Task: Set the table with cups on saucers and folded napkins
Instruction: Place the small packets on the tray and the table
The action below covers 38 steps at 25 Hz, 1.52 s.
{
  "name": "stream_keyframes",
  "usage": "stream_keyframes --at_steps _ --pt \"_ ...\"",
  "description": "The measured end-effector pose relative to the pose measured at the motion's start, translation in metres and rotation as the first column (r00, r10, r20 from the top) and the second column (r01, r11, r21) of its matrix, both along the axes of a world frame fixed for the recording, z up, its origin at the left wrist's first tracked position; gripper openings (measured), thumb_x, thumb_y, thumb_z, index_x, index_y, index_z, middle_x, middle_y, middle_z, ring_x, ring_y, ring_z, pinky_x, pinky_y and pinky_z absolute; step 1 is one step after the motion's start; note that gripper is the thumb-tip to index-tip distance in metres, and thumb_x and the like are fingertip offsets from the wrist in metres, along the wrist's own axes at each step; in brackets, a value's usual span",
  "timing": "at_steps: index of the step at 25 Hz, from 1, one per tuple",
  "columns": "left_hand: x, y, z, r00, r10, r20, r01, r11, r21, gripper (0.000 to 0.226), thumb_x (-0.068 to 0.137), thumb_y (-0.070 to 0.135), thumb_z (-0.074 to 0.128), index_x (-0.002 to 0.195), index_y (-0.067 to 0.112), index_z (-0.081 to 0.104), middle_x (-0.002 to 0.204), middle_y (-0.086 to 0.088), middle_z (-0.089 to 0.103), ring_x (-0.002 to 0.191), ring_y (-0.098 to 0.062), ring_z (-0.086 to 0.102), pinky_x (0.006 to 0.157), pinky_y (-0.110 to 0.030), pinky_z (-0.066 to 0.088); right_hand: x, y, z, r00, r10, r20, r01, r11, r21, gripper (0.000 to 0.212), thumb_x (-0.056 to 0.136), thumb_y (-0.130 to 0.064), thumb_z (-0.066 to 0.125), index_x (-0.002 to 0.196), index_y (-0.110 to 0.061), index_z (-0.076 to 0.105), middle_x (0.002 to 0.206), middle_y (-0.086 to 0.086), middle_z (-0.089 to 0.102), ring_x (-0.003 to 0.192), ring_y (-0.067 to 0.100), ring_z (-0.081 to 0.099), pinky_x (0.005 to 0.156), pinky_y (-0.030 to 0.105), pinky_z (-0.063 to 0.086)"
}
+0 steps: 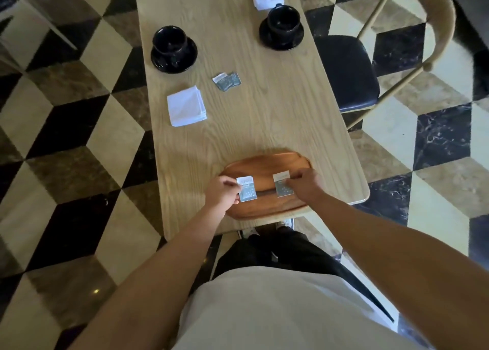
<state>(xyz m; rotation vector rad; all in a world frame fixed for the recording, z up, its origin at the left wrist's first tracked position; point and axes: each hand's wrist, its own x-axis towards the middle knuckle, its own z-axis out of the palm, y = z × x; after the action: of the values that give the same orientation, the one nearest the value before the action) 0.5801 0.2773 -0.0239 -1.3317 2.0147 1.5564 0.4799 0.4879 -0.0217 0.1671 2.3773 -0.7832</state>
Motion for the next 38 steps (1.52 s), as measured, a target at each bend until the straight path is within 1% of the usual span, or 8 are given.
stream_keyframes --at_steps 4,10,14,19,23,27,33,38 --pt "-0.003 0.004 0.0 0.998 -0.054 0.027 0.056 0.995 -0.085 0.012 0.087 0.005 0.072 0.081 0.014 0.066 0.088 -0.016 0.074 0.068 -0.024 0.074 0.066 -0.04 0.064 0.0 0.001 -0.006 0.992 0.091 -0.084 -0.083 0.992 0.097 0.01 0.088 -0.029 0.069 0.082 -0.022 0.065 0.074 -0.003 0.061 0.074 0.022 0.062 0.056 0.024 0.041" --pt "-0.004 0.013 -0.003 0.973 -0.207 0.097 0.228 0.919 -0.323 0.008 0.087 0.012 0.073 0.094 0.009 0.072 0.096 -0.001 0.07 0.08 -0.01 0.059 0.065 -0.019 0.042 -0.003 0.001 -0.004 0.981 0.171 -0.094 -0.153 0.973 0.175 0.026 0.088 -0.033 0.071 0.105 -0.014 0.066 0.096 0.006 0.071 0.082 0.026 0.067 0.071 0.034 0.056" --pt "0.0 0.017 0.003 0.98 -0.192 0.048 0.195 0.903 -0.383 0.013 0.091 0.015 0.067 0.103 0.012 0.063 0.095 0.005 0.062 0.087 -0.015 0.061 0.073 -0.025 0.043 -0.002 0.003 -0.005 0.947 0.26 -0.188 -0.224 0.956 0.192 0.047 0.087 -0.031 0.071 0.123 -0.008 0.052 0.119 0.011 0.06 0.098 0.031 0.062 0.077 0.038 0.053" --pt "0.005 0.025 0.002 0.843 -0.534 -0.062 0.45 0.765 -0.461 0.023 0.094 0.018 0.067 0.116 0.01 0.064 0.108 -0.001 0.066 0.093 -0.017 0.062 0.082 -0.032 0.05 0.006 0.003 -0.009 0.906 0.363 -0.218 -0.36 0.931 0.056 0.029 0.09 -0.024 0.065 0.114 -0.015 0.051 0.117 0.006 0.056 0.084 0.023 0.056 0.065 0.03 0.041" --pt "0.005 0.033 -0.002 0.775 -0.631 0.02 0.553 0.663 -0.505 0.035 0.091 0.015 0.067 0.126 0.013 0.064 0.114 -0.006 0.064 0.107 -0.024 0.059 0.092 -0.039 0.049 0.011 0.0 -0.015 0.881 0.423 -0.214 -0.419 0.906 0.064 0.027 0.091 -0.021 0.067 0.113 -0.013 0.053 0.116 0.008 0.058 0.085 0.024 0.06 0.063 0.029 0.04" --pt "0.009 0.037 0.001 0.769 -0.636 0.061 0.563 0.63 -0.535 0.037 0.09 0.015 0.065 0.127 0.014 0.062 0.112 -0.008 0.06 0.103 -0.029 0.057 0.088 -0.04 0.049 0.013 -0.005 -0.016 0.888 0.417 -0.194 -0.403 0.909 0.109 0.028 0.09 -0.021 0.065 0.114 -0.015 0.053 0.117 0.005 0.057 0.086 0.024 0.061 0.055 0.024 0.031" --pt "-0.01 0.015 0.019 0.795 -0.601 -0.084 0.418 0.642 -0.643 0.024 0.093 0.014 0.063 0.115 0.008 0.068 0.111 -0.01 0.067 0.1 -0.029 0.063 0.086 -0.043 0.052 -0.017 -0.022 0.001 0.906 0.373 -0.197 -0.353 0.926 0.134 0.023 0.091 -0.023 0.058 0.114 -0.016 0.055 0.116 0.004 0.059 0.088 0.024 0.057 0.067 0.03 0.038" --pt "-0.083 -0.035 0.033 0.849 -0.527 -0.036 0.393 0.676 -0.623 0.012 0.093 0.01 0.059 0.099 0.006 0.068 0.098 -0.009 0.063 0.095 -0.029 0.061 0.083 -0.041 0.051 -0.087 -0.072 0.018 0.875 0.414 -0.251 -0.405 0.91 0.091 0.021 0.092 -0.015 0.057 0.112 -0.013 0.062 0.114 0.006 0.059 0.095 0.027 0.064 0.07 0.028 0.04"
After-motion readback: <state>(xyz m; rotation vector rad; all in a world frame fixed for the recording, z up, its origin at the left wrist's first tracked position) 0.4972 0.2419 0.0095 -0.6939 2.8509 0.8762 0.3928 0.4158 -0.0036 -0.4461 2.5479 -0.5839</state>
